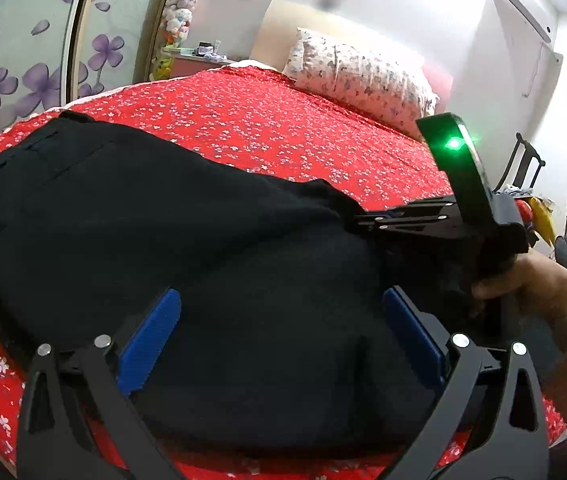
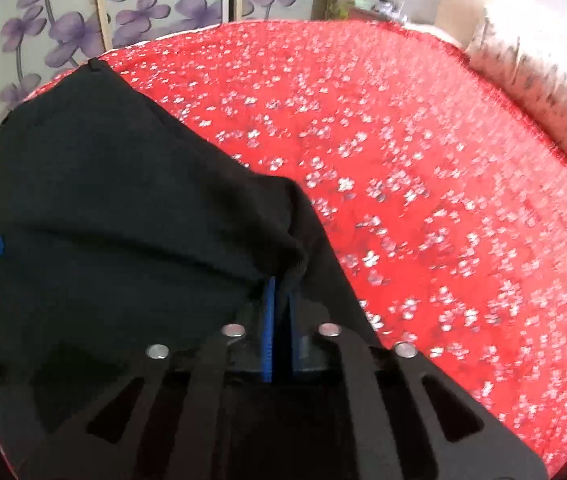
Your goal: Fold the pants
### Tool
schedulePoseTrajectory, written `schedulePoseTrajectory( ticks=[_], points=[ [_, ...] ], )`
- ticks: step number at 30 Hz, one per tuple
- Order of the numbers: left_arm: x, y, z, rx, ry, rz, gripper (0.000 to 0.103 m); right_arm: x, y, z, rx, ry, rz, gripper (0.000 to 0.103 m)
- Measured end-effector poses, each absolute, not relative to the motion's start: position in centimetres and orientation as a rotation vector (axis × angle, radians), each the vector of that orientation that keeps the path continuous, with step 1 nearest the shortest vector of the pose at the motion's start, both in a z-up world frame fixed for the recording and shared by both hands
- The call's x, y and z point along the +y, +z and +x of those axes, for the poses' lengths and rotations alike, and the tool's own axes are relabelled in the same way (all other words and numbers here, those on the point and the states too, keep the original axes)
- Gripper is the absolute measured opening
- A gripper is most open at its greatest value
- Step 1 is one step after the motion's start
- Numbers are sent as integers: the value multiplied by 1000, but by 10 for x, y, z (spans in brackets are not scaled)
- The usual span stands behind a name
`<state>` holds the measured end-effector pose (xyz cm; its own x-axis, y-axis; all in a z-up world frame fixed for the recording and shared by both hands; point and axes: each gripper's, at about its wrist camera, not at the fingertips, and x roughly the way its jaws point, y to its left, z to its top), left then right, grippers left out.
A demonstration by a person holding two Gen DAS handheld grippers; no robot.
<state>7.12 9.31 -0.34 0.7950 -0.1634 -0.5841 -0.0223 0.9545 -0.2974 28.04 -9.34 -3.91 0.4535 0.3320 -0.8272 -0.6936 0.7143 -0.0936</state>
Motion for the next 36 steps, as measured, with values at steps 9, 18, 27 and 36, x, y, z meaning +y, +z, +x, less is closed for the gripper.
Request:
schedulePoseTrajectory(
  ticks=[9, 18, 27, 36],
  points=[
    [130, 20, 46, 476, -58, -421, 101, -208, 16, 242, 877, 503, 82, 72],
    [226, 4, 28, 452, 58, -750, 101, -272, -32, 149, 972, 441, 234, 66],
    [221, 1, 32, 464, 117, -682, 101, -439, 19, 57, 643, -64, 603, 67],
    [214, -1, 30, 447, 167, -705, 101, -614, -8, -54, 446, -547, 1023, 59]
  ],
)
